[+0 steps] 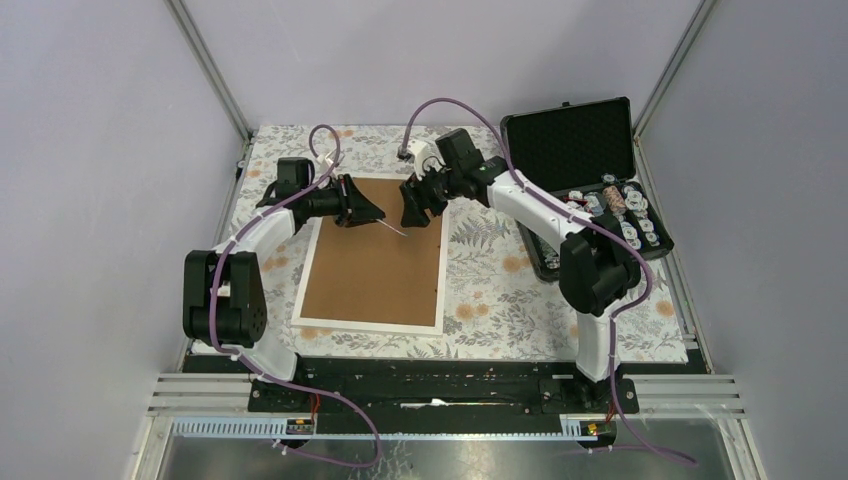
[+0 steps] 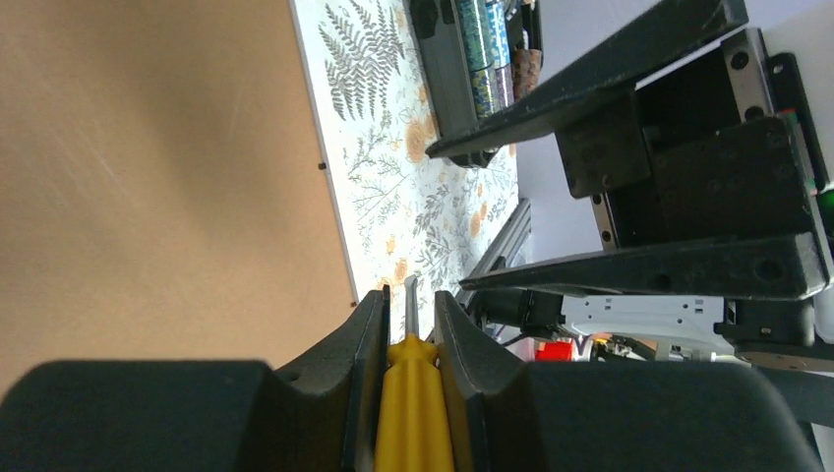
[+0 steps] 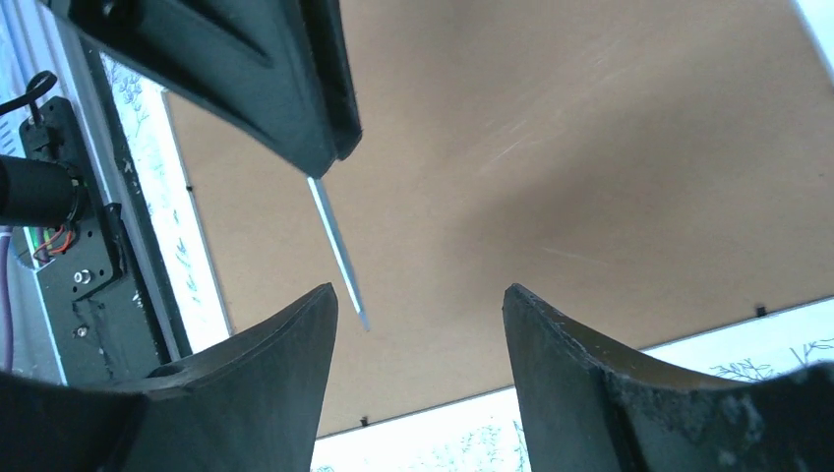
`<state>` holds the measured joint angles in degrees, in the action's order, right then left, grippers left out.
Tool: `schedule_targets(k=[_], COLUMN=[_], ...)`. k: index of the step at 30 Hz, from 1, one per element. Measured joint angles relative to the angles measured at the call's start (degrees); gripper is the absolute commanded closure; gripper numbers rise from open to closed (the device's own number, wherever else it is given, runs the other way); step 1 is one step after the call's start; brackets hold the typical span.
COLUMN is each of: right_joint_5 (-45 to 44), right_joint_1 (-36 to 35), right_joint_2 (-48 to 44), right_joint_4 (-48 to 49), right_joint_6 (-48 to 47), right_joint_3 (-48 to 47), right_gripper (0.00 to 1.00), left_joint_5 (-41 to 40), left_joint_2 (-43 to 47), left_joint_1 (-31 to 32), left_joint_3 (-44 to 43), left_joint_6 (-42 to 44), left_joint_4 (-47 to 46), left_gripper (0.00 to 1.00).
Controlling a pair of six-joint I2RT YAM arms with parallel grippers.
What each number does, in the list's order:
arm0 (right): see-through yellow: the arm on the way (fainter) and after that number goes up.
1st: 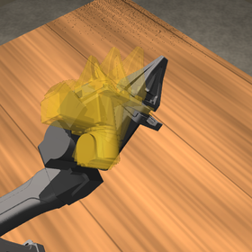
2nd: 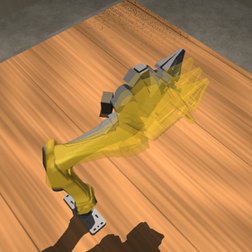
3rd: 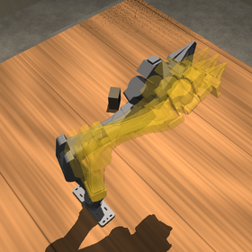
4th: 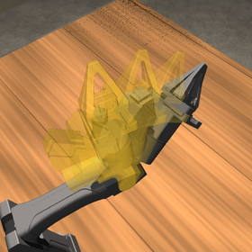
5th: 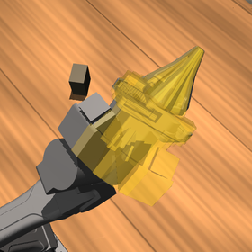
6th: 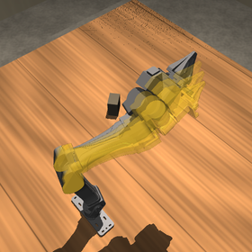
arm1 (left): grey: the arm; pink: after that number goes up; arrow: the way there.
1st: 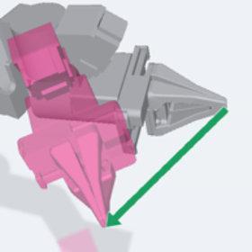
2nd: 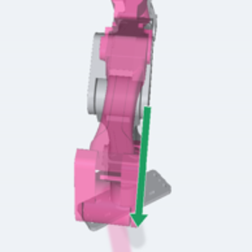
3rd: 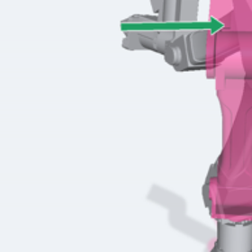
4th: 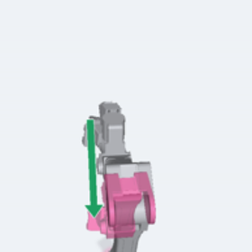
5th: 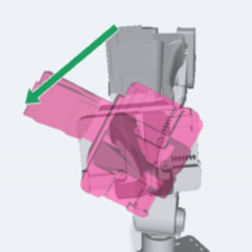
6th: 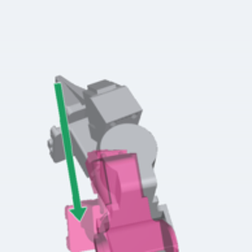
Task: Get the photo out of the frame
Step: Adjust the screwdriver.
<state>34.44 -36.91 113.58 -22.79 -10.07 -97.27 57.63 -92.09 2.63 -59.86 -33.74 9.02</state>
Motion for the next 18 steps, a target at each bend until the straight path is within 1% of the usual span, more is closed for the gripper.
schedule_targets(k=[6,11,13,14,15,16,18], right_joint_5=[-0.2,2.4,3.0,3.1,3.3,3.3,3.3], right_joint_1=[0.0,-1.1,-1.6,-1.8,-2.1,-2.5,-3.0], right_joint_2=[1.8,3.8,3.9,3.9,3.9,3.9,3.9], right_joint_4=[0.0,-0.2,-0.5,-0.5,-0.5,-0.5,-0.5], right_joint_6=[-0.5,-1.2,-1.9,-2.2,-2.5,-2.7,-3.3], right_joint_3=[-2.3,-2.8,-2.8,-2.8,-2.8,-2.8,-2.8], right_gripper=[0.31,0.32,0.35,0.37,0.43,0.52,0.73], left_joint_5=[1.6,1.8,1.9,1.9,1.9,2.0,2.0], left_joint_2=[0.0,0.0,0.0,0.0,0.0,0.0,0.0], left_joint_1=[0.5,0.5,0.5,0.5,0.5,0.5,0.5], left_joint_3=[0.0,0.0,0.0,0.0,0.0,0.0,0.0], left_joint_6=[-1.9,-2.5,-2.8,-3.0,-3.0,-3.2,-3.4], left_joint_4=[-0.1,-0.1,-0.3,-0.3,-0.4,-0.6,-0.7], left_gripper=[1.00,1.00,1.00,1.00,1.00,1.00,1.00])
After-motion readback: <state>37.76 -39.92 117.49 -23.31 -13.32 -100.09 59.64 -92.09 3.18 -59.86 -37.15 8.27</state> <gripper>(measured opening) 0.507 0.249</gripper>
